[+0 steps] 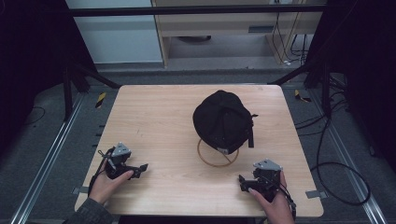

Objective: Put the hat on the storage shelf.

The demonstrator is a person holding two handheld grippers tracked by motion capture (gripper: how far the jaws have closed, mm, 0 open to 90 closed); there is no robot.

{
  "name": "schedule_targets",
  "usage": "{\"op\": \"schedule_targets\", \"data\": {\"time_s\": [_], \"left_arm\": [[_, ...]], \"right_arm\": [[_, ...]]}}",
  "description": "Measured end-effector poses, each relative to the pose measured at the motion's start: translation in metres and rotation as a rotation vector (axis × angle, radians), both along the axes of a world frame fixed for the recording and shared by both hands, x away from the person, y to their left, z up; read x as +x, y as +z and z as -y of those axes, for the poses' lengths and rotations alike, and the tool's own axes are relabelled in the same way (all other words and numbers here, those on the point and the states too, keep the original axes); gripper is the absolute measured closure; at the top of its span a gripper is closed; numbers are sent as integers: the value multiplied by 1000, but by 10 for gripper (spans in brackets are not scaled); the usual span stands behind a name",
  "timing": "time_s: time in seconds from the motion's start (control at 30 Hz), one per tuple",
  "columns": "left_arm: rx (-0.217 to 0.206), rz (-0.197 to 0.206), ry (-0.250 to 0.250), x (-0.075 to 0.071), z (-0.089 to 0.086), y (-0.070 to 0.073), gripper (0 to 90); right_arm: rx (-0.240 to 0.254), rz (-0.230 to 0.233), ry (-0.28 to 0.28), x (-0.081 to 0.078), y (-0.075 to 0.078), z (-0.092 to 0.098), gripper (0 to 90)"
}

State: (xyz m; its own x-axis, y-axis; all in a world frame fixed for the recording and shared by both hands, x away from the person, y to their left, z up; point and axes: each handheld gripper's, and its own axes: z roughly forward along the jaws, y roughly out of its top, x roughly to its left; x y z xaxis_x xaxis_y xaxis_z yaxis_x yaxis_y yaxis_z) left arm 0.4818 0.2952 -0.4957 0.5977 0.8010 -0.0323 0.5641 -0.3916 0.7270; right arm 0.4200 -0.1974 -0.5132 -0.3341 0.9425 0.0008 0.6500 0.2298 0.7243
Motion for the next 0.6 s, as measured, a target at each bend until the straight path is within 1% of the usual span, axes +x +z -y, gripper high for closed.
{"op": "schedule_targets", "data": {"time_s": [0.13,0.17,0.33,0.4,0.5,0.53,0.57,0.6], "left_arm": [[-1,5,13,2,-1,-4,57],[-24,-10,19,4,-3,-7,57],[-20,-4,26,6,-4,-9,56],[-19,4,27,6,-3,-11,47],[0,13,23,7,-2,-12,45],[22,17,14,6,-1,-12,41],[22,17,14,6,-1,-12,41],[49,23,13,5,0,-12,33]], "right_arm": [[0,0,0,0,0,0,4],[0,0,0,0,0,0,4],[0,0,0,0,0,0,4],[0,0,0,0,0,0,4],[0,0,0,0,0,0,4],[0,0,0,0,0,0,4],[0,0,0,0,0,0,4],[0,0,0,0,0,0,4]]}}
